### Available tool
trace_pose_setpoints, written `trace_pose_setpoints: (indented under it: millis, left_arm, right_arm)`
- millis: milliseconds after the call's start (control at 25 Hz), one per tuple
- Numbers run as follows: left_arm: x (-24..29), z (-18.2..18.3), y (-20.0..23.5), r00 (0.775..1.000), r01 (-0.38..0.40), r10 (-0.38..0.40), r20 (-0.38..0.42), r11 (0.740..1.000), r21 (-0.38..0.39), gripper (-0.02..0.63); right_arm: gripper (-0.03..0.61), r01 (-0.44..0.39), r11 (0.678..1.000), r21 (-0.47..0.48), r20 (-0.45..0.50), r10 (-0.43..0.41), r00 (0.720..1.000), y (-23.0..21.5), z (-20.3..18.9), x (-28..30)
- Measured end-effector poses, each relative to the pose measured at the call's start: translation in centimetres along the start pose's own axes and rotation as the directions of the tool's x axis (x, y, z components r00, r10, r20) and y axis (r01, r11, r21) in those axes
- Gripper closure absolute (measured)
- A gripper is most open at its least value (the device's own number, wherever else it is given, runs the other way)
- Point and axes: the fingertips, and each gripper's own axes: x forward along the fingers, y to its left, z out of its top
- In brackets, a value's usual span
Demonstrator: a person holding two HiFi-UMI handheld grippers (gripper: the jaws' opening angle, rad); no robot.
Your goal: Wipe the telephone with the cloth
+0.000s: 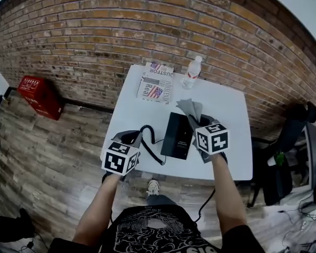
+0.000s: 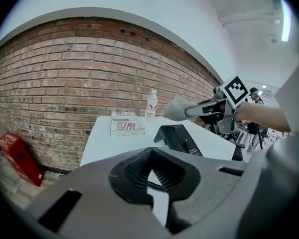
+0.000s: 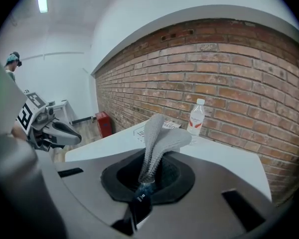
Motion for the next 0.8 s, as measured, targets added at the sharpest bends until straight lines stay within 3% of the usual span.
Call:
trace_pose_setpoints:
  millis: [440,800]
  left_arm:
    - [1.7,0.0,2.1,0.999,-0.034,0.033,-0.023,0.999,-0.026,0.607]
    - [2.5,0.1,2.7,0.999,-0.034,0.033,-0.03,0.999,-0.034,0.607]
  right_arm:
    - [0.568,-0.092,0.996,0.016,-0.168,0.093,0.981,-1.9,-2.5,4.9]
    - [0.568,-0.154,0.988,0.021,-0.252,0.155,0.955,-1.7,-2.8,6.6]
